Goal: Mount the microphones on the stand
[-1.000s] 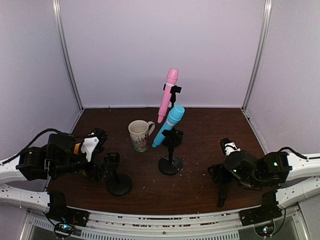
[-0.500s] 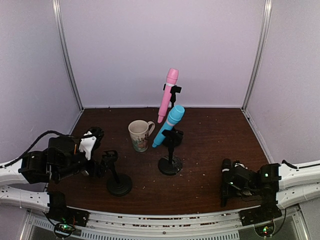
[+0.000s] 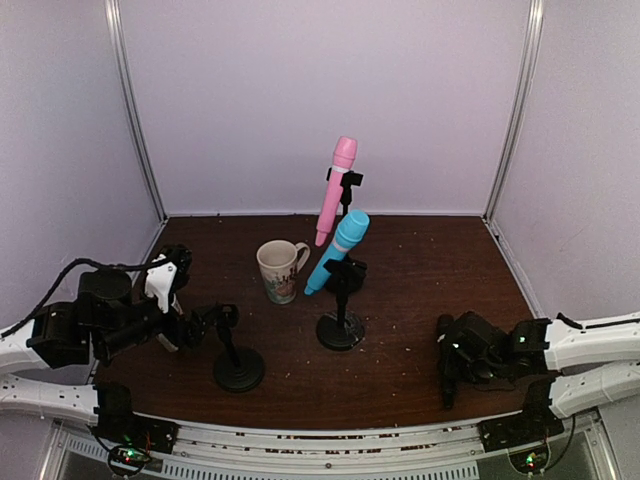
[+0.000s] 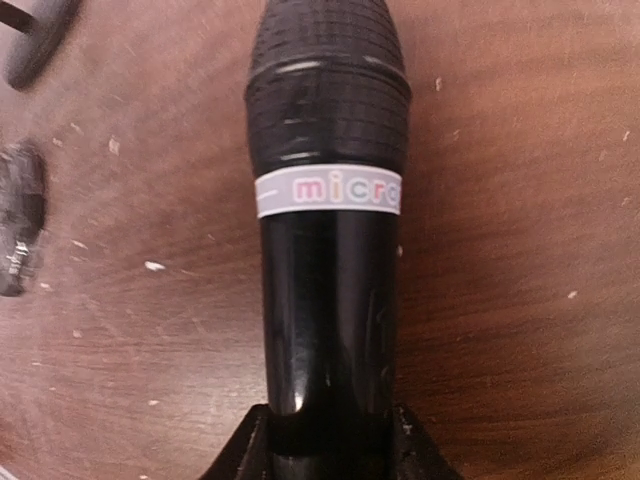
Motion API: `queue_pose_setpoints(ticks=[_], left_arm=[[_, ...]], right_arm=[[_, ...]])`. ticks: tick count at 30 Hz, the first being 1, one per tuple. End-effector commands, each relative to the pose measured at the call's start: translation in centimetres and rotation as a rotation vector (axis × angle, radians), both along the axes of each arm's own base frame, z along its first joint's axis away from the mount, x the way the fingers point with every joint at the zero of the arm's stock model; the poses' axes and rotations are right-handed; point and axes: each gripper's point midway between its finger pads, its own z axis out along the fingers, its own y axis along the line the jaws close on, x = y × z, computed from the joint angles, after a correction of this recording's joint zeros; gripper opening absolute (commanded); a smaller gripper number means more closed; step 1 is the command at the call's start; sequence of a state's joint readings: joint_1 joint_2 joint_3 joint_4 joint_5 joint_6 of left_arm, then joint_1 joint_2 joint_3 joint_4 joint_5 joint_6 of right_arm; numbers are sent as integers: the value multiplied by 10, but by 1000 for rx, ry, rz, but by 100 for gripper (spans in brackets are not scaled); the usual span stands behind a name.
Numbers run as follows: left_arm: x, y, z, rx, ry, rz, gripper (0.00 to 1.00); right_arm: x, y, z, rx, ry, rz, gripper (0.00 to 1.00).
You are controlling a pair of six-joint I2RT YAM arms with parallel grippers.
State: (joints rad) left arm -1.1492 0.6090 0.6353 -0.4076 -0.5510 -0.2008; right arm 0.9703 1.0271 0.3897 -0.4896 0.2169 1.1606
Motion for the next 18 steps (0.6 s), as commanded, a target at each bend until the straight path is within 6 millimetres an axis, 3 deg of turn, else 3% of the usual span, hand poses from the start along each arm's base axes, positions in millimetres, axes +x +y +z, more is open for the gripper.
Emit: queue_pose_setpoints(ticks=[1,4,9,12,18], left_arm=[[8,-9,40,-30,-80,6,94],[17,-11,46,27,-102,46,98],[26,-26,71,0,-148,55,98],[25,-41,92,-74,-168,10,98],[-2,-99,128,-224,-123,-281,86]], right_arm=[[18,-13,42,36,-159,-63,26],[30,-12,81,65,-275,-48,20],[40,9,140,190,-436,42,11],[36,24,166,257,-506,152,9],[8,45,218,455,-688,354,9]])
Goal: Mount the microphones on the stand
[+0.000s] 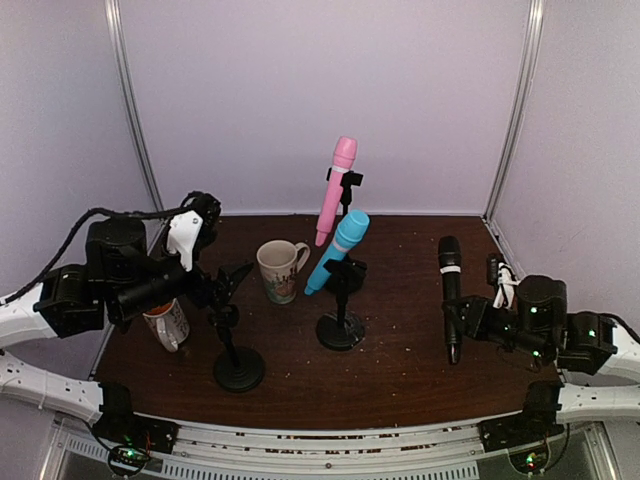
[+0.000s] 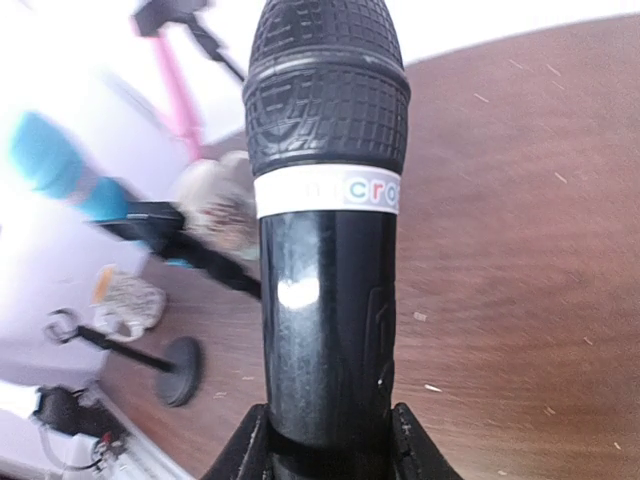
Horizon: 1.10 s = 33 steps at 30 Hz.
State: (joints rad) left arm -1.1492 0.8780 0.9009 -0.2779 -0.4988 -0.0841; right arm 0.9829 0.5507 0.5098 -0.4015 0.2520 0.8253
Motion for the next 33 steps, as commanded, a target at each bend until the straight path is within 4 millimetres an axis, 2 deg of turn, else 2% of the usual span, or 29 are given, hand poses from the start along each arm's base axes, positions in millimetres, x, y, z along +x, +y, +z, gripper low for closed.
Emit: queue_pose_setpoints(ticks=[1,7,12,15,19,25,33], left_arm=[[-24,-52,52,-207,1,-258,85],[-43,-113,61,-257,29,-405,84],[-62,-169,66,-288,48,-513,86],[-67,-192,68,-327,71,-555,87],[-67,-206,70,-399,97,-566,88],[-83,-217,68,-480,134,-661,82],[-94,-216,64,-467,101,-730,56]], right_arm=[[-20,16,52,139,-205,165,9],[-45,39,79,211,-323,330,8],[-72,72,108,203,-420,499,8],[-87,92,118,197,-447,581,8],[-102,112,125,195,-469,654,8],[-112,132,129,187,-480,693,9],[-110,143,124,158,-482,684,10]])
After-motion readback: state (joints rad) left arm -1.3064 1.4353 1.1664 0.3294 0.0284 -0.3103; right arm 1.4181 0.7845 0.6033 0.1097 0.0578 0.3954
